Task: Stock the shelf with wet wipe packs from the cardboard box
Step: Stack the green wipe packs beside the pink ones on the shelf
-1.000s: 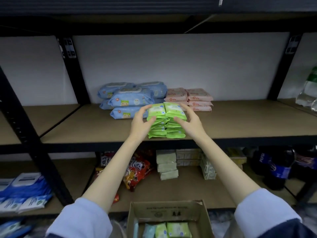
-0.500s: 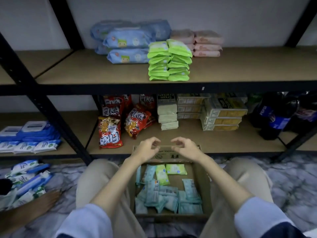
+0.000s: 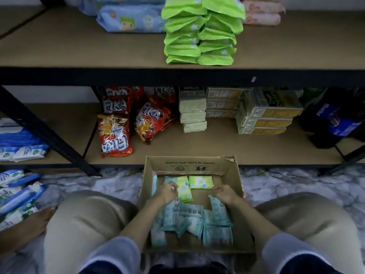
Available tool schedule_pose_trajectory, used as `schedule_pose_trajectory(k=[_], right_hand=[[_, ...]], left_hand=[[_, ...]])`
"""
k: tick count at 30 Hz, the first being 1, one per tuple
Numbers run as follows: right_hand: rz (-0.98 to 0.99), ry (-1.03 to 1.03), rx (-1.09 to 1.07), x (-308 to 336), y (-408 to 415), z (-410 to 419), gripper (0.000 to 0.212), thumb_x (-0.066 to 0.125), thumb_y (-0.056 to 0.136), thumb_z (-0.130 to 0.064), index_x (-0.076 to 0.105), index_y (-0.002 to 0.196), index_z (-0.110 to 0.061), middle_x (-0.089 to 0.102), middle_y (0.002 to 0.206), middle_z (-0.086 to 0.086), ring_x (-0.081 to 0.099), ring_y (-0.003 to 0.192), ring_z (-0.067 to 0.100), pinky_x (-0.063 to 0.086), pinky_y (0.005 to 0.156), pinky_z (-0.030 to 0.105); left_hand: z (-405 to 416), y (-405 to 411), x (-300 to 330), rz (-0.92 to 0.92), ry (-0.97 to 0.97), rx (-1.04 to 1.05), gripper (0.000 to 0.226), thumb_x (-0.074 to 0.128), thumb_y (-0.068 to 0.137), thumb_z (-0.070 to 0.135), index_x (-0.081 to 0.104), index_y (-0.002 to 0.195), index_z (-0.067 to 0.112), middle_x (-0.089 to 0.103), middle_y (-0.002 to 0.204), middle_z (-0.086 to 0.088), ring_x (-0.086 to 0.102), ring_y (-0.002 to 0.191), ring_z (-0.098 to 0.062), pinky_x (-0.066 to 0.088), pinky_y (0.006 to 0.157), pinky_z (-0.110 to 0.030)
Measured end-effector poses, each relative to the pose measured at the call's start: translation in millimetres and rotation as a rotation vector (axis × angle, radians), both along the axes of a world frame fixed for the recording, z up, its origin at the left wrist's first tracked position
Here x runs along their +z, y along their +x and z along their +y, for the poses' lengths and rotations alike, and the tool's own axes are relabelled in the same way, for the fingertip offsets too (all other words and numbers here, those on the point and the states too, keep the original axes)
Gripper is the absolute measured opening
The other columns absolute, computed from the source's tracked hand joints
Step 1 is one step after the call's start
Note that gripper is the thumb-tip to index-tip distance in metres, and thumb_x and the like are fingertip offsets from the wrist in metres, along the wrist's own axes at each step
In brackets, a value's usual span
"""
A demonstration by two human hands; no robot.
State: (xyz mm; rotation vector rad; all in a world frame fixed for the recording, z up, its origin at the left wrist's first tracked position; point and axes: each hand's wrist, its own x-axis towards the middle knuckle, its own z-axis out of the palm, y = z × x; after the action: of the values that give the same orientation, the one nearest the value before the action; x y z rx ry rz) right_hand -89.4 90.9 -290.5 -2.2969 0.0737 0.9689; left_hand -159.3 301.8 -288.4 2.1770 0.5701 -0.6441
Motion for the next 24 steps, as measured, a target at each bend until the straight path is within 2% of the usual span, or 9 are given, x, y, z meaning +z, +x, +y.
schedule_pose_trajectory(k=[2, 4, 6, 9, 12, 17, 21, 24], right_hand=[[0.019, -0.021, -0.008, -23.8, 8.8, 3.5, 0.022, 0.046, 0.093, -0.007, 0.060, 0.110, -0.001, 0.055, 0.103, 0.009, 0.055, 0.107, 0.029, 0.043, 0.076, 0.024], [0.053, -0.057, 0.026, -40.0, 15.9, 8.8, 0.028, 0.046, 0.094, -0.006, 0.055, 0.120, 0.000, 0.058, 0.116, 0.014, 0.052, 0.118, 0.031, 0.041, 0.088, 0.026], [0.065, -0.081, 0.020, -56.2, 22.9, 11.7, 0.033, 0.049, 0.092, -0.007, 0.053, 0.124, -0.006, 0.056, 0.127, 0.013, 0.053, 0.117, 0.028, 0.043, 0.095, 0.029], [0.029, -0.121, 0.090, -81.7, 35.6, 17.3, 0.035, 0.052, 0.088, -0.010, 0.053, 0.123, -0.014, 0.056, 0.126, 0.012, 0.055, 0.113, 0.027, 0.048, 0.095, 0.035], [-0.031, -0.166, 0.206, -102.0, 54.0, 24.9, 0.041, 0.052, 0.088, -0.014, 0.049, 0.128, -0.024, 0.056, 0.126, 0.009, 0.055, 0.112, 0.025, 0.048, 0.092, 0.032], [-0.087, -0.242, 0.370, -139.5, 78.1, 30.1, 0.046, 0.050, 0.091, -0.023, 0.039, 0.136, -0.028, 0.041, 0.143, 0.005, 0.043, 0.128, 0.024, 0.037, 0.101, 0.030], [-0.200, -0.251, 0.429, -157.3, 87.2, 36.3, 0.055, 0.048, 0.090, -0.024, 0.031, 0.142, -0.029, 0.032, 0.147, 0.001, 0.028, 0.137, 0.020, 0.023, 0.110, 0.034], [-0.234, -0.242, 0.493, -167.6, 88.3, 36.5, 0.055, 0.046, 0.091, -0.021, 0.029, 0.143, -0.030, 0.031, 0.145, 0.003, 0.027, 0.135, 0.021, 0.025, 0.108, 0.033]], left_hand=[[-1.0, 9.1, -20.3, 0.029, -0.010, -0.005, 0.029, 0.047, 0.092, 0.015, 0.053, 0.120, 0.010, 0.061, 0.119, -0.015, 0.059, 0.103, -0.028, 0.045, 0.077, -0.025], [-2.3, 20.0, -39.6, 0.057, -0.018, -0.015, 0.031, 0.047, 0.092, 0.015, 0.052, 0.122, 0.009, 0.060, 0.123, -0.014, 0.058, 0.108, -0.028, 0.046, 0.083, -0.028], [-1.3, 31.9, -58.3, 0.069, 0.010, -0.016, 0.031, 0.048, 0.091, 0.015, 0.052, 0.122, 0.010, 0.061, 0.121, -0.015, 0.058, 0.107, -0.028, 0.047, 0.085, -0.030], [0.0, 50.6, -84.8, 0.070, 0.051, -0.004, 0.033, 0.049, 0.089, 0.013, 0.052, 0.121, 0.015, 0.061, 0.118, -0.015, 0.059, 0.103, -0.029, 0.050, 0.087, -0.036], [-3.8, 67.3, -108.2, 0.085, 0.067, -0.052, 0.039, 0.047, 0.090, 0.010, 0.047, 0.128, 0.016, 0.055, 0.121, -0.015, 0.057, 0.104, -0.030, 0.047, 0.084, -0.031], [-6.1, 76.7, -148.8, 0.126, 0.058, -0.035, 0.045, 0.047, 0.089, 0.005, 0.043, 0.133, 0.014, 0.047, 0.125, -0.020, 0.055, 0.105, -0.037, 0.047, 0.086, -0.036], [-8.2, 82.9, -166.3, 0.135, 0.125, 0.063, 0.050, 0.048, 0.090, 0.010, 0.038, 0.139, 0.019, 0.051, 0.123, -0.019, 0.053, 0.110, -0.033, 0.045, 0.087, -0.036], [-14.2, 87.8, -173.4, 0.124, 0.128, 0.118, 0.053, 0.055, 0.089, 0.014, 0.039, 0.139, 0.022, 0.050, 0.131, -0.018, 0.054, 0.112, -0.030, 0.045, 0.092, -0.035]])
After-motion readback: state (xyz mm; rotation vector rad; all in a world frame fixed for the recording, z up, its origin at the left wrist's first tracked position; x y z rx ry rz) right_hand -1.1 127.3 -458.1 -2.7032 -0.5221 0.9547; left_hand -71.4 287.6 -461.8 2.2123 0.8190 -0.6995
